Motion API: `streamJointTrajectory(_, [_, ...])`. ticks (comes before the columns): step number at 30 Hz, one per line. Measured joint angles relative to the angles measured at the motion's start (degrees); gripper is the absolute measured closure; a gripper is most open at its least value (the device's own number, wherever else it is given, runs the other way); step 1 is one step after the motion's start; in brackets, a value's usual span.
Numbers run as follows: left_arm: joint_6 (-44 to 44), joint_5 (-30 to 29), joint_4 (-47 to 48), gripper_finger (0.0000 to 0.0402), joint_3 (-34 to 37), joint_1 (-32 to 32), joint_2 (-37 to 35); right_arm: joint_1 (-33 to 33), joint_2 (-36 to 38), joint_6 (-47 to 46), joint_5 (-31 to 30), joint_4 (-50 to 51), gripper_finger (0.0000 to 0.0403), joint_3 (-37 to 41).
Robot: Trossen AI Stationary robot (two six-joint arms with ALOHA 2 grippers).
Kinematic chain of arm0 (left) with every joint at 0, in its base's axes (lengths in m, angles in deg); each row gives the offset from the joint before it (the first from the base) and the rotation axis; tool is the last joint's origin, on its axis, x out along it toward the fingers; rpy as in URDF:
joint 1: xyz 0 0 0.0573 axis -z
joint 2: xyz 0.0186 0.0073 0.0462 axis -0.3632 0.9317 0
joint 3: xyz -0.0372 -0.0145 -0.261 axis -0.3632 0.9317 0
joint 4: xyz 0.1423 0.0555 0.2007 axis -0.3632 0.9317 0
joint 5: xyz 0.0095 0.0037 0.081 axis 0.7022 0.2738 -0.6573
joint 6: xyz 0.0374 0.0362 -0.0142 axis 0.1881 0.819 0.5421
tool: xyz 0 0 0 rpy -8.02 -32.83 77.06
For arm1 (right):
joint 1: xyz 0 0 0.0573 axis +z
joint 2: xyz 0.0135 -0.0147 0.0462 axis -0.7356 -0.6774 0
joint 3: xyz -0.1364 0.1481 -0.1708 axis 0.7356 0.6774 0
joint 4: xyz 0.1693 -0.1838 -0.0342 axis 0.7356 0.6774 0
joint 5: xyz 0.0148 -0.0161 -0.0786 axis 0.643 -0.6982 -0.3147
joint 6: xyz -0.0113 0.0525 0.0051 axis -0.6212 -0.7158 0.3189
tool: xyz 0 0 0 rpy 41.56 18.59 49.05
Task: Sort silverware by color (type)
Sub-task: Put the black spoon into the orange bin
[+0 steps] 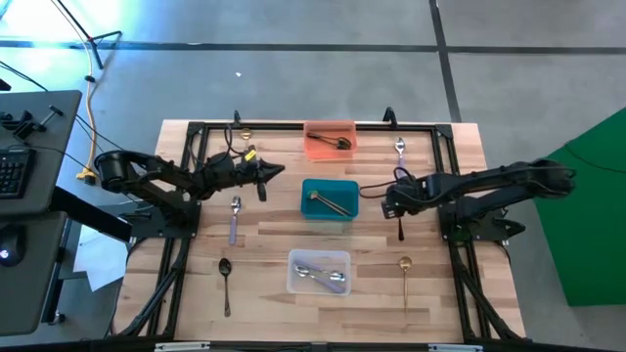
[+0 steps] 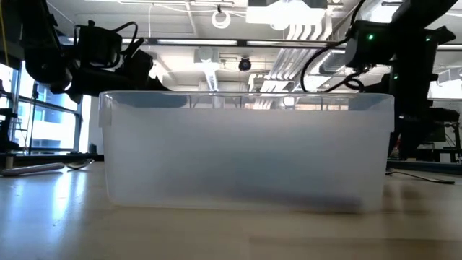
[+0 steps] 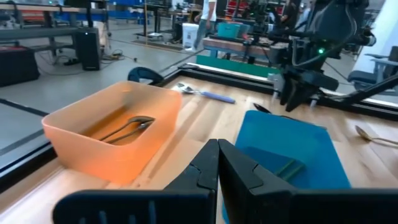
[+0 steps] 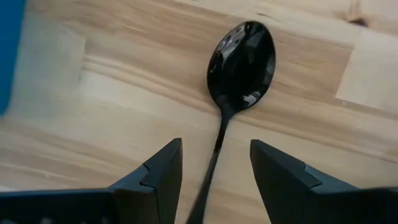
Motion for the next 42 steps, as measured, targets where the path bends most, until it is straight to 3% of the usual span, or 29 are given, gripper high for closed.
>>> streamJointTrajectory(9, [-0.49, 1.41, 0.05, 0.0401, 0.00, -0.97, 0.00, -3.68, -9.07, 2.26, 5.02, -3.23, 0.0244, 0.00])
streamJointTrajectory(19, [-5.99, 3.48, 0.05, 0.0401, 0.00, -3.99, 0.00, -5.72, -11.53, 10.76, 7.25, -5.19, 0.0387, -1.56])
streamJointTrajectory(26, [-7.40, 3.56, -0.48, 0.0401, 0.00, -6.26, 0.00, -7.43, -11.59, 22.95, 4.13, -2.60, 0.0397, -7.77])
streamJointTrajectory(35, [-6.49, 3.38, -1.41, 0.0401, 0.00, -7.10, 0.00, -18.10, -14.37, 53.04, -0.31, 4.32, 0.0400, -30.25])
streamJointTrajectory(42, [-6.95, 3.23, -1.41, 0.0401, 0.00, -8.88, 0.00, -26.06, -31.99, 79.20, 0.39, 8.74, 0.0401, -56.10])
